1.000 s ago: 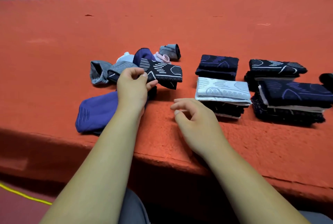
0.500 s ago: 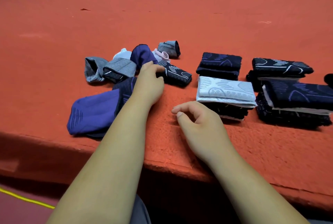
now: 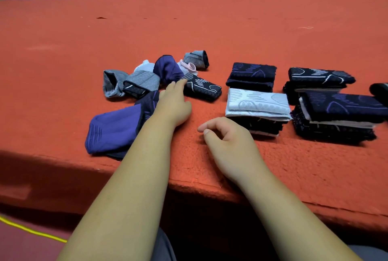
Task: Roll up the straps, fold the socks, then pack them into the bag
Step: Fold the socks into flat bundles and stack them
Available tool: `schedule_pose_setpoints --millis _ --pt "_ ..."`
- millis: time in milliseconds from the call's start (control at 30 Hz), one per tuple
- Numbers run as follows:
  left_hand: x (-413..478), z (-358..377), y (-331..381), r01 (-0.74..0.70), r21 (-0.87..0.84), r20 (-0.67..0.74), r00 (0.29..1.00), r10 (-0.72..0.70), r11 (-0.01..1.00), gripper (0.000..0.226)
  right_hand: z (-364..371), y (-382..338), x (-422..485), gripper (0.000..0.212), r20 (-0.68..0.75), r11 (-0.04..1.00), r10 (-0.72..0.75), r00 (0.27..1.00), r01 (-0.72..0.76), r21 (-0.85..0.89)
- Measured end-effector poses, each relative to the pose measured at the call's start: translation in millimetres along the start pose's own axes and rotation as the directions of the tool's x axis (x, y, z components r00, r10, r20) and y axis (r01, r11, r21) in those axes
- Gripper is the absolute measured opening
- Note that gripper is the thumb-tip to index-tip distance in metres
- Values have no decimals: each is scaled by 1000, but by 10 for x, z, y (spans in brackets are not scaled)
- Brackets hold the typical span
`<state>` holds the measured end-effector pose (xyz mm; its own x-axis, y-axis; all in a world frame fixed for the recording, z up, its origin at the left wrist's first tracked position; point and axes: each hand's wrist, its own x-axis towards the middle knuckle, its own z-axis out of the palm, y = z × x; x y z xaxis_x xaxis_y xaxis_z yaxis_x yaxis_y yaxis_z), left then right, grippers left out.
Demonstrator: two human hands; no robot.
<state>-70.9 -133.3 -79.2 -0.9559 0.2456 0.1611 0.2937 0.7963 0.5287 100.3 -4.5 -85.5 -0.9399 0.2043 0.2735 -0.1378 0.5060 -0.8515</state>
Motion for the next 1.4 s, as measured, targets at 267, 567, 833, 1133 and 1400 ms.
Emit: schedule_pose_setpoints --millis 267,567,833,1133,1400 --pt "122 63 -62 43 -89 16 999 -41 995 62 3 31 -9 17 21 997 -65 998 66 -35" --pt "113 74 -68 -42 66 25 999 40 997 57 27 26 8 17 27 998 -58 998 59 -31" --pt "169 91 -91 -53 -121 -193 981 28 991 29 22 19 -8 19 26 998 -58 998 58 -29" --pt "207 138 -125 12 -101 -213 976 -33 995 37 -6 20 7 18 19 999 -9 1000 8 31" --pt "142 89 -91 40 -108 -211 976 -62 993 44 -44 32 10 19 35 978 104 994 -108 181"
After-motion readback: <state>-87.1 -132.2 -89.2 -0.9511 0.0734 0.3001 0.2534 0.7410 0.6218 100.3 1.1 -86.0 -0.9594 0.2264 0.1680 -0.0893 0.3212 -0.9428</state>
